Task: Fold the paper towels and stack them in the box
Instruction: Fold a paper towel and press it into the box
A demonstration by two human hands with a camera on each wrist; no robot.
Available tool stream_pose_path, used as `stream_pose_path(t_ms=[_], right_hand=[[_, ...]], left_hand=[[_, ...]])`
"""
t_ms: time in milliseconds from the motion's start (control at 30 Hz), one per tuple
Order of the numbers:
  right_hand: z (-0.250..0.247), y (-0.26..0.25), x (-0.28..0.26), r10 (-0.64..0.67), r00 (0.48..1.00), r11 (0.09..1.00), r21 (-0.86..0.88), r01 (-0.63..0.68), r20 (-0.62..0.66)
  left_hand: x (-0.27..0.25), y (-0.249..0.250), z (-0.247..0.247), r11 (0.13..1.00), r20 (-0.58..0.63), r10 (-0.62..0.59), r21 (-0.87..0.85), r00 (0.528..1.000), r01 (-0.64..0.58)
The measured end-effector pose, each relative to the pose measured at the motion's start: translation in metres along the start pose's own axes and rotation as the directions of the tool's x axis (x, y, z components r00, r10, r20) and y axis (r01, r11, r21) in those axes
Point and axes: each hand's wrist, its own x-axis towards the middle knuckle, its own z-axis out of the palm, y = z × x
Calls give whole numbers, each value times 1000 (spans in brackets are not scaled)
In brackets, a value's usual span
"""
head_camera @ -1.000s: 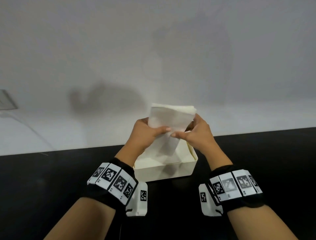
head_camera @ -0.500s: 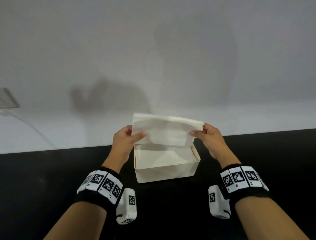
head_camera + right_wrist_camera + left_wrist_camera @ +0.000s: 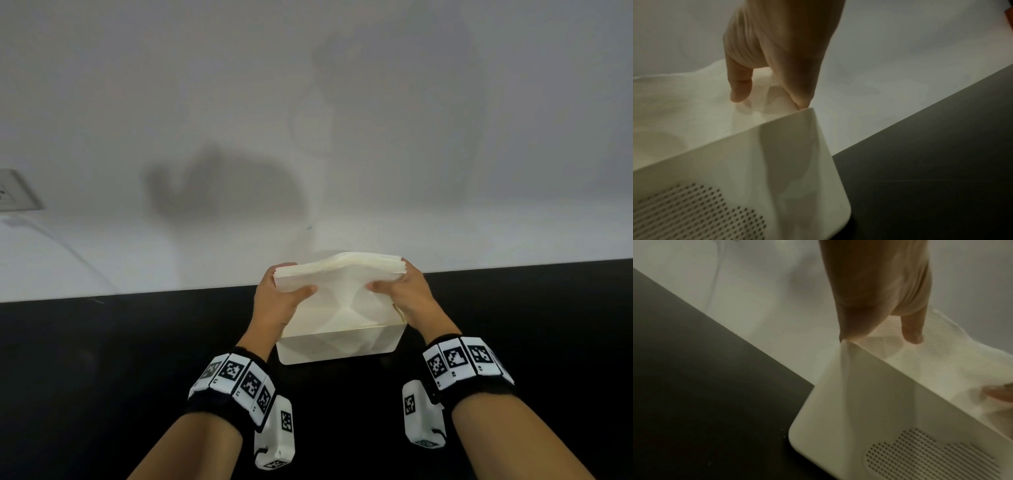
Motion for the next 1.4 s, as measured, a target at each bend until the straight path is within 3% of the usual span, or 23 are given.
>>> stream_pose_path(t_ms=[433,500,633,767,1033,1200,1400], right_hand=[[-16,-4,0,7,987,999,-46,1,158],[-14,-4,-3,29,986,994,-109,-11,163],[-16,-7,-3,15,989,999,-50,-8,146],[-12,-3,-3,106,986,987,-135,-89,127],[-16,-21,-4,65,991,992,-114,-51,120],[-10,-18,-4,117,989,942,-324,-81,91],[-2,-10,-3,83,991,775,-632,5,110]], left_hand=[[6,12,-9,996,162,0,85,987,-14],[5,10,-9,994,161,-22,113,987,4],[5,13,-10,994,152,-3,111,988,-14],[3,8,-10,984,123,-79,169,989,58],[3,22,-15,963,23,-66,262,998,58],[-2,20,-11,818,-49,-109,563,993,118],[-16,4,-6,462,8,14,887,1000,-13]])
